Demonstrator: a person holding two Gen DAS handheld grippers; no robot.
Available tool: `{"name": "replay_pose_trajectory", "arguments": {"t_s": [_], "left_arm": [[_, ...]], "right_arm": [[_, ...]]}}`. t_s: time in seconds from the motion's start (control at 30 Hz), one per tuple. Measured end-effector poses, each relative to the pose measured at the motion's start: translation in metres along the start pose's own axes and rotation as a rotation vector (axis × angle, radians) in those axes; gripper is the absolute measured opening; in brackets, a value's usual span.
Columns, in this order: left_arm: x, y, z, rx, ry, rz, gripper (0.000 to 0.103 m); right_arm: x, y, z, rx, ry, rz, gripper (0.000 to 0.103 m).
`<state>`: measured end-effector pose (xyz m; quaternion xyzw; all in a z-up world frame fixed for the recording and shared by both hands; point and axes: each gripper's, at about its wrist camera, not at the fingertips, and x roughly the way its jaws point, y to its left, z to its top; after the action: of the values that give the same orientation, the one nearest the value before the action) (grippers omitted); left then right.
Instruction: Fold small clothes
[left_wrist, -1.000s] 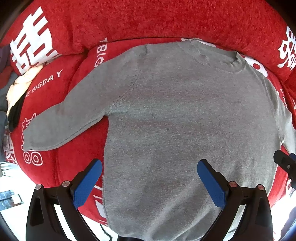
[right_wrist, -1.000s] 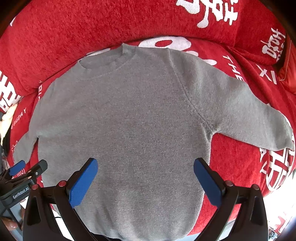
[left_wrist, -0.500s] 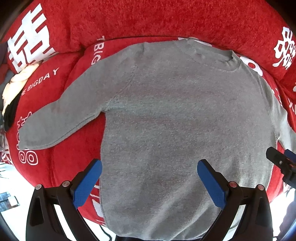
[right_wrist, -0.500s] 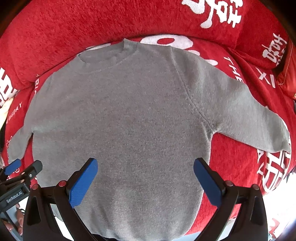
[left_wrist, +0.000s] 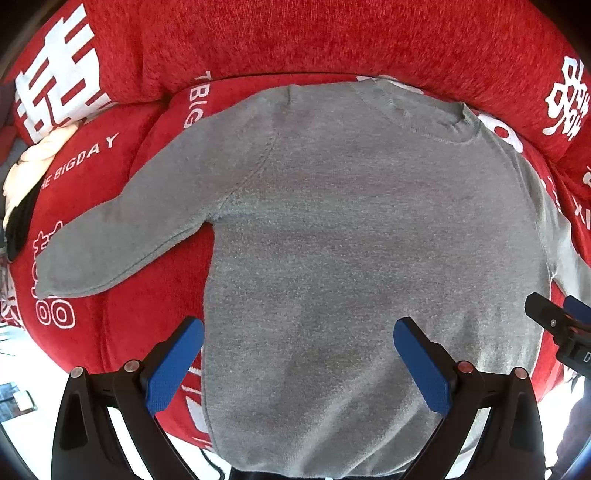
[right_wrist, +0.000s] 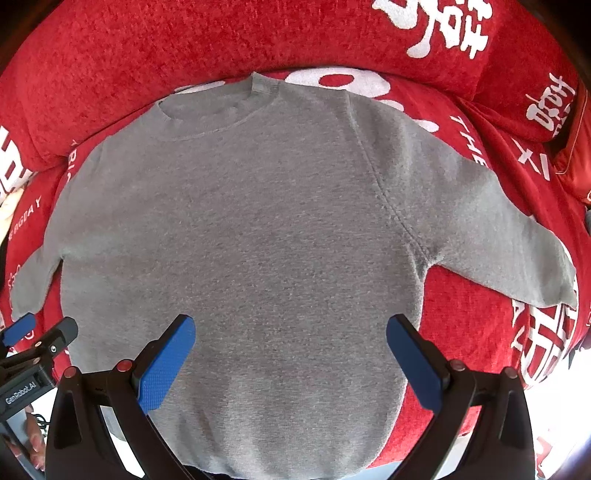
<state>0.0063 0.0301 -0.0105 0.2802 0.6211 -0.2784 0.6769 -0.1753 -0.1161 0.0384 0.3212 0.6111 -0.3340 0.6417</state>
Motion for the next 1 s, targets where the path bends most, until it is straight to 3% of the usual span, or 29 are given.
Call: {"name": "replay_pose_trajectory", "arguments": {"t_s": [0.57, 0.77, 1.0], "left_arm": [[-0.006, 0.011, 0.000, 0.005, -0.041, -0.035, 0.103], [-0.001, 0.014, -0.002, -0.006, -0.013, -0.052, 0.103], [0.003, 0.024, -0.004, -0.009, -0.007, -0.014, 0.103]], "right_arm": [[-0.002, 0.004, -0.002, -0.007, -0.035, -0.012, 0.103], [-0.001, 0.006, -0.003, -0.017, -0.036, 0.010, 0.103], [-0.001, 0.014, -0.003, -0.039, -0.028, -0.004, 0.103]]}}
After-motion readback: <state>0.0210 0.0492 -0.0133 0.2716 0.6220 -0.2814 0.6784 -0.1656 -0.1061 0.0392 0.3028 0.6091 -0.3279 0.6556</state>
